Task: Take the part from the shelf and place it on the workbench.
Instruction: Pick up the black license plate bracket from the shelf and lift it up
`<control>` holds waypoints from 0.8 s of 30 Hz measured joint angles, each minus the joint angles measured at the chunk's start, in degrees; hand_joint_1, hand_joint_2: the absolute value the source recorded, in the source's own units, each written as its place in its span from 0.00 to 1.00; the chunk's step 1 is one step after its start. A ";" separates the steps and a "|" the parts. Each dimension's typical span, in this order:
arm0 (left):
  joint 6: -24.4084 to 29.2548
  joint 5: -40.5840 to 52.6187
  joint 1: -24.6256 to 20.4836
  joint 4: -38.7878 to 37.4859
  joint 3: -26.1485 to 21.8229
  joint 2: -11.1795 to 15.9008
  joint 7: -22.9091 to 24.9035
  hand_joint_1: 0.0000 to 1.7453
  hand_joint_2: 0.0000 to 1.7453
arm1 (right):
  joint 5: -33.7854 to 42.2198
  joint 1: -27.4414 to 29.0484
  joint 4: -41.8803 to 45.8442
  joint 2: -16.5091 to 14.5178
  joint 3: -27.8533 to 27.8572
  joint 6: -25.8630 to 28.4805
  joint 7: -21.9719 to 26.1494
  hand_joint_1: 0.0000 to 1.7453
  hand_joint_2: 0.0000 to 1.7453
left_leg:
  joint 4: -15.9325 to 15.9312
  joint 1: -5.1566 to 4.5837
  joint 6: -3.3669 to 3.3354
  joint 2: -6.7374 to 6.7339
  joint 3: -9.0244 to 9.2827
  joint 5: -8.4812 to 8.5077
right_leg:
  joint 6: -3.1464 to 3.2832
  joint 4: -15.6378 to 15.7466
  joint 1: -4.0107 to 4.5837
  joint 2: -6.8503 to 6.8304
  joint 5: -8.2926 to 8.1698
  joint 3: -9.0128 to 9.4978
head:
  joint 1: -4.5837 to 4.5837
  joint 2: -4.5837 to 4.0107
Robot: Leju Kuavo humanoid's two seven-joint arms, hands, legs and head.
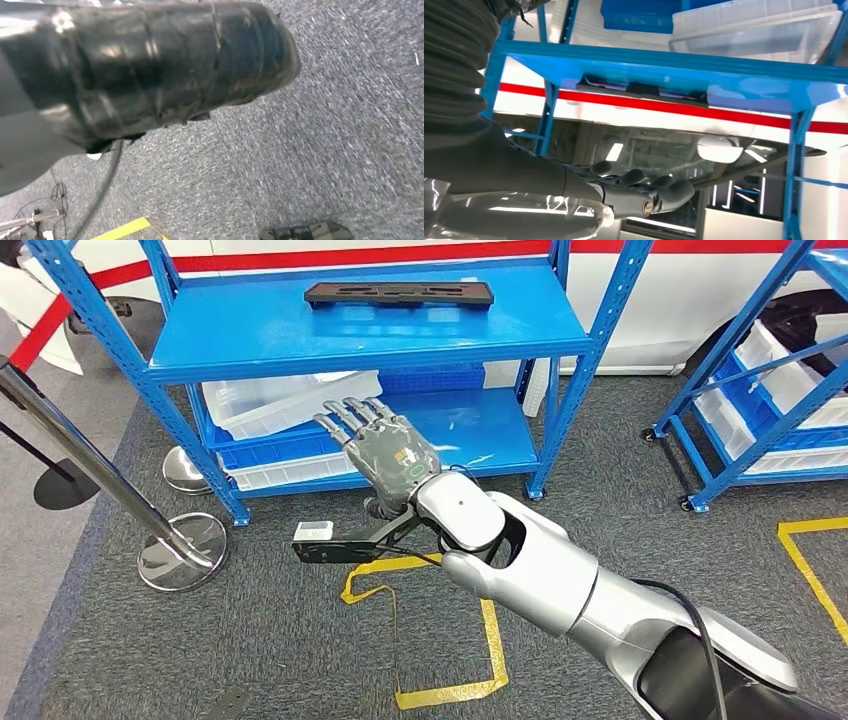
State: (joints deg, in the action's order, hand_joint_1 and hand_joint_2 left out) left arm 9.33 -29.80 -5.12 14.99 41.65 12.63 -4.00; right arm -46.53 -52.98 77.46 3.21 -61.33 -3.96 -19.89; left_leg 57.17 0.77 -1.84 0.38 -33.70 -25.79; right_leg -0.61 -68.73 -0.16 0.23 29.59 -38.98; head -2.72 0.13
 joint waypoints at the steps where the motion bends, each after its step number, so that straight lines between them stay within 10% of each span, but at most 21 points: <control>1: -0.06 0.04 0.02 0.00 0.07 -0.07 0.14 0.00 0.00 | 0.00 0.12 -0.07 0.00 -0.01 0.00 0.04 0.00 1.00 | 0.03 0.01 -0.09 0.00 0.19 -0.20 | -0.22 -3.37 -0.11 0.00 1.16 -2.03 | 0.01 0.00; 3: -0.15 0.10 0.14 0.00 0.23 -0.24 0.39 0.00 0.00 | 0.00 0.38 -0.30 0.00 -0.02 0.00 0.07 0.00 1.00 | 0.10 0.06 -0.06 0.02 0.78 -0.74 | -0.55 -5.99 -0.37 -0.02 0.93 -4.29 | 0.01 0.00; 7: -0.22 0.11 0.12 -0.01 0.43 -0.48 0.58 0.00 0.00 | 0.00 0.42 -0.70 -0.01 -0.03 0.01 0.18 0.00 1.00 | 0.40 0.27 0.82 0.10 2.52 -2.51 | -0.33 6.34 -0.48 -0.01 -6.38 -0.01 | 0.04 0.00; 12: -0.50 0.20 -0.02 -0.04 0.50 -0.68 0.88 0.00 0.00 | -0.01 0.55 -1.19 -0.32 -0.04 0.03 0.28 0.00 1.00 | 1.55 0.22 2.47 -0.02 2.98 -3.51 | 1.87 9.28 -0.26 0.09 -5.75 2.18 | -0.21 0.00; 18: -0.65 0.38 0.10 -0.04 0.58 -0.83 1.01 0.00 0.00 | -0.02 0.75 -1.75 -0.59 -0.06 -0.02 0.74 0.00 1.00 | 15.92 0.39 3.32 -0.10 -8.09 -7.11 | 2.82 9.49 -0.24 0.14 -3.00 5.81 | -0.43 0.00; 24: -0.68 0.37 0.34 -0.21 0.78 -0.86 1.49 0.00 0.00 | -0.06 0.94 -2.33 -1.01 -0.10 -0.04 0.83 0.00 1.00 | 1.79 -0.30 1.63 -0.18 -6.11 4.17 | 1.70 9.62 0.00 0.38 0.79 10.10 | -0.41 0.00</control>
State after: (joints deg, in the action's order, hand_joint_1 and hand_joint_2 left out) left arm 8.65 -29.43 -4.78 14.79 42.44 11.77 -2.51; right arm -46.59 -52.04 75.12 2.20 -61.43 -4.00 -19.06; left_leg 58.96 0.47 -0.22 0.20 -39.81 -21.61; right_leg 1.09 -59.11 -0.16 0.62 30.38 -28.89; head -3.13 0.13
